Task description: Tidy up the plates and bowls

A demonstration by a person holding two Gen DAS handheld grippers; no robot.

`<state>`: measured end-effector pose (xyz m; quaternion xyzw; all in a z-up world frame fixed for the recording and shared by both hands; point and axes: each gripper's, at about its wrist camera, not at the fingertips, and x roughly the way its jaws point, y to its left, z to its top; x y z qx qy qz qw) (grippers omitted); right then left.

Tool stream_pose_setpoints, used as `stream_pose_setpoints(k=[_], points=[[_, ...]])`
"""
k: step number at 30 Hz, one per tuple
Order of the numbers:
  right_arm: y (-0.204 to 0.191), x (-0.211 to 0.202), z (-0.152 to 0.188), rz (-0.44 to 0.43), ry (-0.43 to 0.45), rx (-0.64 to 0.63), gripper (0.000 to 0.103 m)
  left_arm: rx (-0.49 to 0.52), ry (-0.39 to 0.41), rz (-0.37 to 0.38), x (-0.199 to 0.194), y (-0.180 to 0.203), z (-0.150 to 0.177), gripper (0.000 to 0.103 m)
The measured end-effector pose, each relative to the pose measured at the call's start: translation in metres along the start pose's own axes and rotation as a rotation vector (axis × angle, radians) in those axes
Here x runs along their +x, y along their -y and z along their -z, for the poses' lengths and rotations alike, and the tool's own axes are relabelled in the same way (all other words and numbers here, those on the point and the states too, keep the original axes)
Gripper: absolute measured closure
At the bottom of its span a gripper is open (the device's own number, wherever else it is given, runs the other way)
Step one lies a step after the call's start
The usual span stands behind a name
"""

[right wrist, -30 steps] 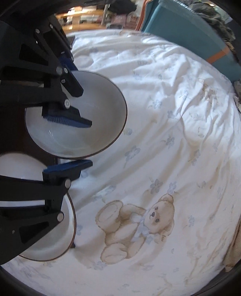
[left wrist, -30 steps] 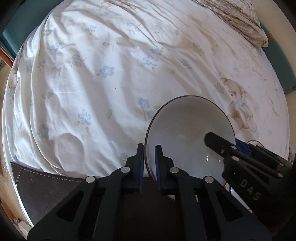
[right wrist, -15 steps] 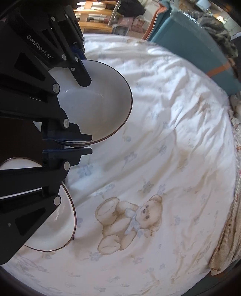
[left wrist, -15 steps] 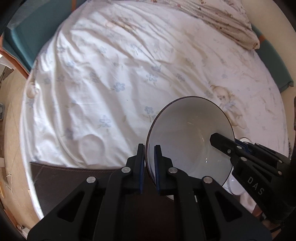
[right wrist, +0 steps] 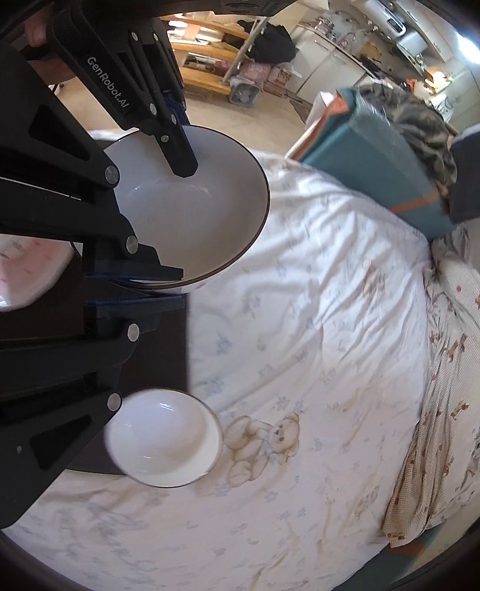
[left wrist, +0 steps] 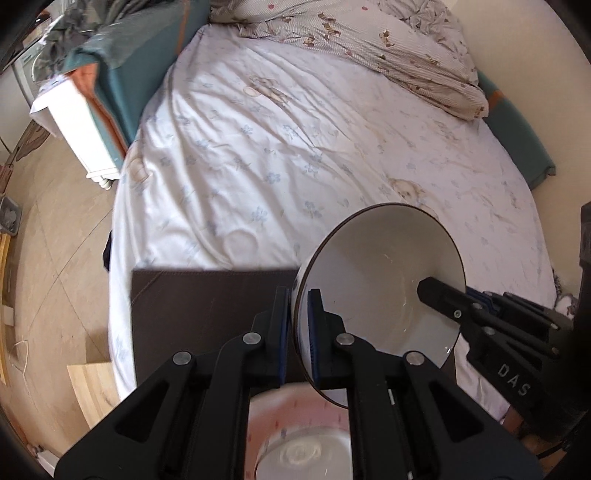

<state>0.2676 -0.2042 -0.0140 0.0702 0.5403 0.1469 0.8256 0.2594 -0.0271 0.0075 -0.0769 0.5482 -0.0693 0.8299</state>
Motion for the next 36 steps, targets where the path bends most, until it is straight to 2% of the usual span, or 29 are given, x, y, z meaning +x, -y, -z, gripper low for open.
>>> stream_pose_setpoints(k=[7, 16, 25, 30, 36], points=[[-0.041, -0.040, 0.047, 0.005, 0.007, -0.054, 0.093, -0.050, 0.003, 0.036, -0.037, -0.018, 0.058, 0.096], [-0.065, -0.048, 0.117, -0.005, -0.041, -0.098, 0.092, -0.060, -0.036, 0.028, -0.043, -0.034, 0.132, 0.096], [-0.053, -0.012, 0.158, -0.016, -0.123, -0.061, 0.092, -0.031, -0.113, -0.012, -0.011, -0.033, 0.151, 0.096], [-0.046, -0.003, 0.165, -0.013, -0.146, -0.043, 0.092, -0.018, -0.164, -0.017, 0.004, -0.029, 0.158, 0.096], [-0.034, 0.009, 0.170, -0.049, -0.209, 0.020, 0.092, -0.024, -0.164, -0.019, 0.007, -0.029, 0.154, 0.096]])
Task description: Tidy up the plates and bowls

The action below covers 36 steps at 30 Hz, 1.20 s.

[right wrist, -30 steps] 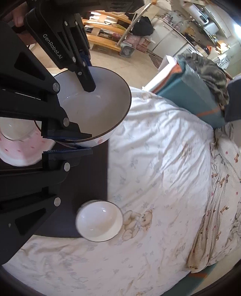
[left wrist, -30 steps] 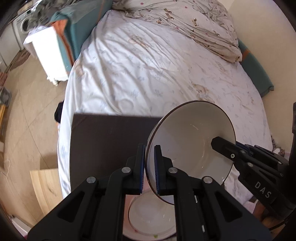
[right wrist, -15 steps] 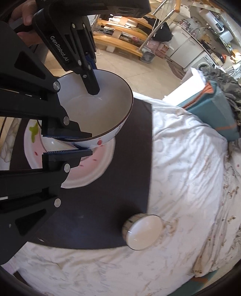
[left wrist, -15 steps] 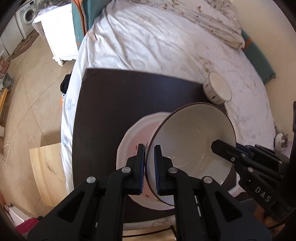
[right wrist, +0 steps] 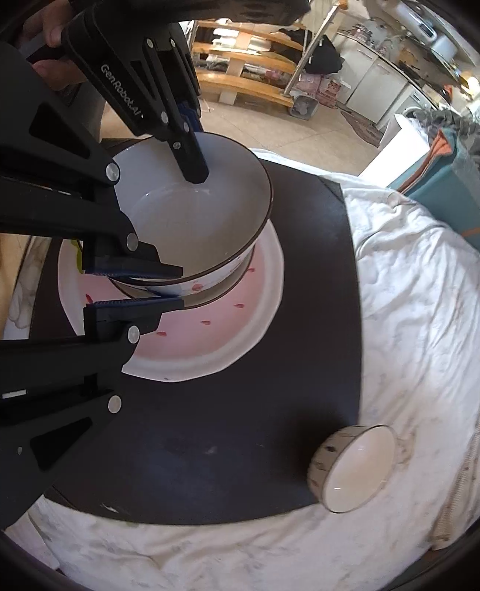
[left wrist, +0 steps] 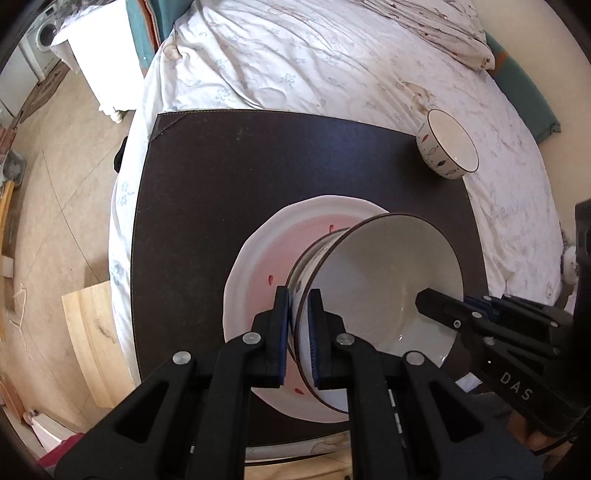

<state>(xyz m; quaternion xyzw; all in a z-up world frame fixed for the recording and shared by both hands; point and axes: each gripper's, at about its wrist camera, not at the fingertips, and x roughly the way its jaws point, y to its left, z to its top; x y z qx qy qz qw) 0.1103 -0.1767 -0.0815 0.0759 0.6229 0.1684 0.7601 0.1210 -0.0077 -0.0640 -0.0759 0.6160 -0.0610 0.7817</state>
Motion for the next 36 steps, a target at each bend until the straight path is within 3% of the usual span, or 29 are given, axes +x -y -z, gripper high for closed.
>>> stream_pose_setpoints(k=[10, 13, 17, 22, 25, 28, 36], points=[[0.013, -0.008, -0.004, -0.055, 0.001, 0.060, 0.084, -0.032, -0.027, 0.023, 0.000, -0.012, -0.002, 0.089], [0.019, -0.016, -0.003, -0.090, 0.030, 0.094, 0.083, -0.053, -0.008, 0.050, -0.005, -0.015, -0.004, 0.089], [0.014, -0.017, -0.003, -0.069, 0.055, 0.062, 0.084, -0.056, 0.034, 0.067, -0.012, -0.014, -0.008, 0.089], [0.016, -0.010, -0.007, -0.073, 0.026, 0.076, 0.093, -0.047, 0.036, 0.089, -0.013, -0.008, -0.012, 0.094], [0.028, -0.009, -0.007, -0.136, 0.000, 0.151, 0.092, -0.083, 0.025, 0.131, -0.015, -0.012, -0.017, 0.094], [0.044, -0.001, -0.007, -0.214, -0.047, 0.250, 0.091, -0.083, 0.029, 0.123, -0.015, -0.010, -0.022, 0.094], [0.055, 0.007, -0.004, -0.281, -0.103, 0.339, 0.091, -0.081, 0.024, 0.126, -0.012, -0.006, -0.029, 0.093]])
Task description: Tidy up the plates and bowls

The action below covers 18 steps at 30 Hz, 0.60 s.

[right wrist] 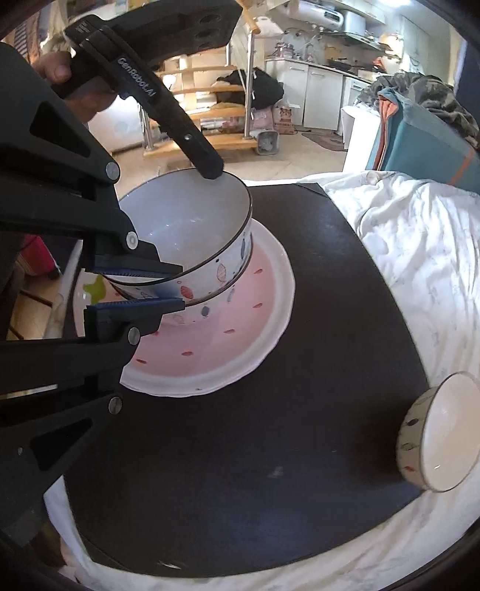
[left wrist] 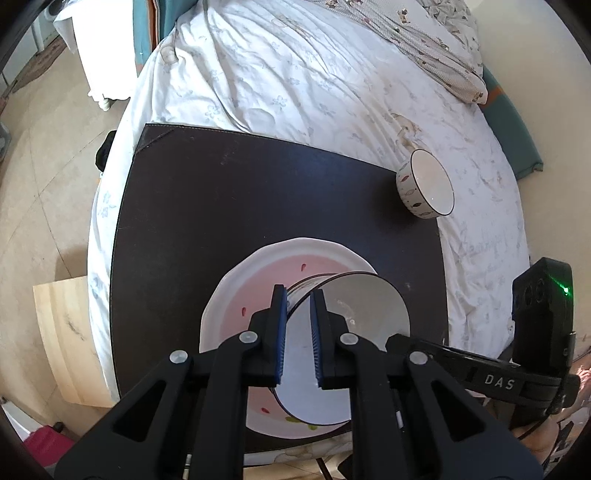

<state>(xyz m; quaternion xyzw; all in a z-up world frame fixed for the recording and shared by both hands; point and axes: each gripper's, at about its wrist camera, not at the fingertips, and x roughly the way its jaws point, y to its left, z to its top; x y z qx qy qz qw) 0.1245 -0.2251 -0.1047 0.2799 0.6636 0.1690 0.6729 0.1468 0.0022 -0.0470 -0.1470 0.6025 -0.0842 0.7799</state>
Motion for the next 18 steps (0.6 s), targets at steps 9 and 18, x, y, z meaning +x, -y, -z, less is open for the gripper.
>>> stream_pose_setpoints(k=[9, 18], points=[[-0.001, -0.004, 0.001, -0.027, 0.020, 0.000, 0.089, 0.012, -0.004, -0.028, 0.007, 0.001, -0.002, 0.093], [-0.007, -0.010, 0.002, -0.034, 0.054, -0.052, 0.086, 0.022, 0.005, -0.055, 0.010, 0.000, 0.003, 0.093]])
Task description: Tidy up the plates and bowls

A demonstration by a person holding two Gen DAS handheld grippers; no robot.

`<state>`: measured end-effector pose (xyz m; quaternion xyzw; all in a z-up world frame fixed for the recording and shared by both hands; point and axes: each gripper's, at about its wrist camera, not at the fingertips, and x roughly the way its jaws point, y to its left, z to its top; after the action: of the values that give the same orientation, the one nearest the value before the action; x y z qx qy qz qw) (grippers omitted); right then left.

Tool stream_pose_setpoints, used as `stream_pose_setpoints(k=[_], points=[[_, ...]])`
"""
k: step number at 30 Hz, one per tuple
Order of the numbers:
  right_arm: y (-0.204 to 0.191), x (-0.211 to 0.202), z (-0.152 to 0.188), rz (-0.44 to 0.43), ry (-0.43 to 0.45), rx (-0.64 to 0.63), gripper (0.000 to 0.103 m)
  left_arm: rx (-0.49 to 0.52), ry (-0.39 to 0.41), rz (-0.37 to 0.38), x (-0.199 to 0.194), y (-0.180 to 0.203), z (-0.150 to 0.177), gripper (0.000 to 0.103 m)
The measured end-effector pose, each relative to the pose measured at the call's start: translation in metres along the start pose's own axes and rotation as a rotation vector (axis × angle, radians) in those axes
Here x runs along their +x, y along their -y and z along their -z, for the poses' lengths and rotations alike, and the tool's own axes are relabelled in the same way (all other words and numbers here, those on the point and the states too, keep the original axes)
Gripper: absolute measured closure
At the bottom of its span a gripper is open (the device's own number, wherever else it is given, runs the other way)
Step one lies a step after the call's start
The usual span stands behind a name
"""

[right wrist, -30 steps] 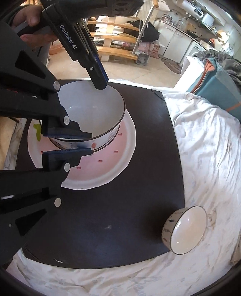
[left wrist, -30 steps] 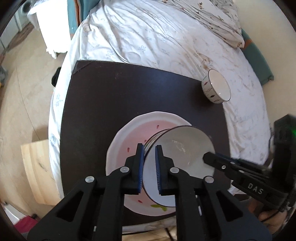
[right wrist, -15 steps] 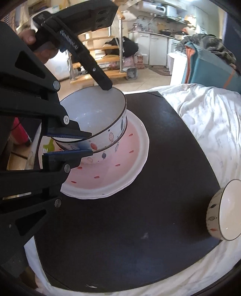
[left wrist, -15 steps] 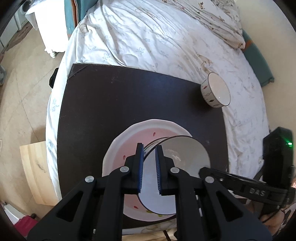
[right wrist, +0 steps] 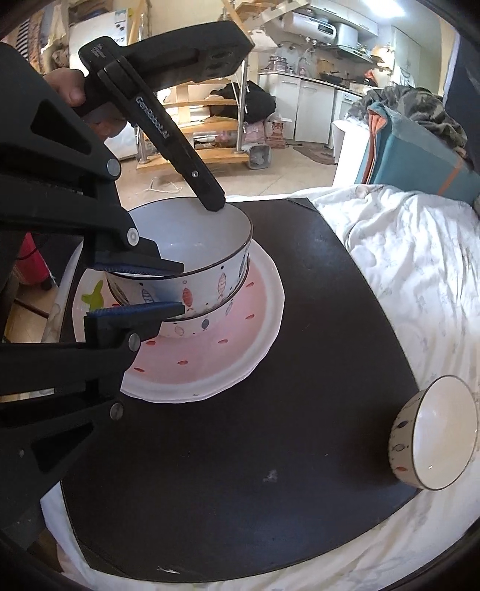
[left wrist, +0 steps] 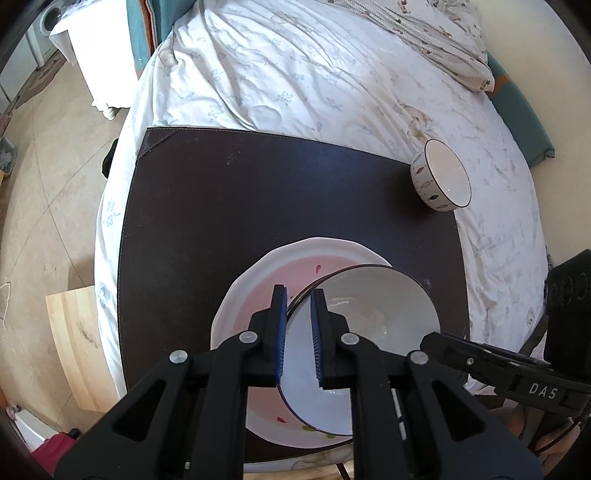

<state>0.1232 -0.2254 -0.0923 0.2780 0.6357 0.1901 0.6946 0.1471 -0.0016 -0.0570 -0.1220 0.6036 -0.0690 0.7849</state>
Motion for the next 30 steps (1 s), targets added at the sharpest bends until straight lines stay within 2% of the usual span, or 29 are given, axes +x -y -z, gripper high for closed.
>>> stream_pose_setpoints(k=[3, 4, 6, 10, 14, 15, 17, 19, 21, 26, 27, 28, 29, 30], points=[[-0.001, -0.004, 0.000, -0.011, 0.013, -0.014, 0.086, -0.004, 0.023, 0.009, -0.008, -0.001, 0.005, 0.090], [-0.002, -0.008, 0.001, -0.017, 0.030, -0.021, 0.086, 0.015, 0.028, -0.005, -0.009, 0.001, 0.007, 0.081], [0.000, -0.012, 0.003, -0.018, 0.054, -0.025, 0.086, 0.032, 0.036, -0.034, -0.008, 0.004, 0.008, 0.075], [0.008, -0.003, 0.000, 0.001, 0.036, 0.007, 0.086, 0.033, 0.028, -0.042, -0.004, 0.003, 0.007, 0.075], [-0.009, -0.014, 0.005, 0.028, 0.080, -0.086, 0.086, 0.015, 0.052, -0.026, -0.013, -0.003, 0.010, 0.074], [-0.012, -0.020, 0.006, 0.023, 0.098, -0.110, 0.086, 0.018, 0.065, -0.008, -0.019, -0.003, 0.011, 0.072], [-0.016, -0.029, 0.009, 0.015, 0.132, -0.144, 0.086, 0.037, 0.092, -0.028, -0.027, 0.000, 0.012, 0.060], [-0.015, -0.035, 0.009, 0.006, 0.154, -0.151, 0.086, 0.070, 0.147, -0.084, -0.038, 0.007, 0.014, 0.040], [-0.012, -0.042, 0.010, -0.006, 0.175, -0.154, 0.086, 0.087, 0.185, -0.142, -0.047, 0.013, 0.014, 0.029], [-0.001, -0.054, 0.007, 0.048, 0.210, -0.151, 0.084, 0.105, 0.217, -0.168, -0.058, 0.029, 0.007, 0.028], [0.001, -0.056, 0.005, 0.059, 0.209, -0.149, 0.082, 0.110, 0.221, -0.175, -0.058, 0.033, 0.005, 0.028], [0.004, -0.058, 0.004, 0.066, 0.210, -0.147, 0.074, 0.117, 0.225, -0.186, -0.059, 0.037, 0.002, 0.028], [0.009, -0.062, 0.001, 0.077, 0.224, -0.137, 0.048, 0.120, 0.231, -0.195, -0.059, 0.041, -0.001, 0.028], [0.013, -0.066, 0.000, 0.081, 0.244, -0.130, 0.035, 0.120, 0.236, -0.206, -0.059, 0.043, -0.002, 0.028]])
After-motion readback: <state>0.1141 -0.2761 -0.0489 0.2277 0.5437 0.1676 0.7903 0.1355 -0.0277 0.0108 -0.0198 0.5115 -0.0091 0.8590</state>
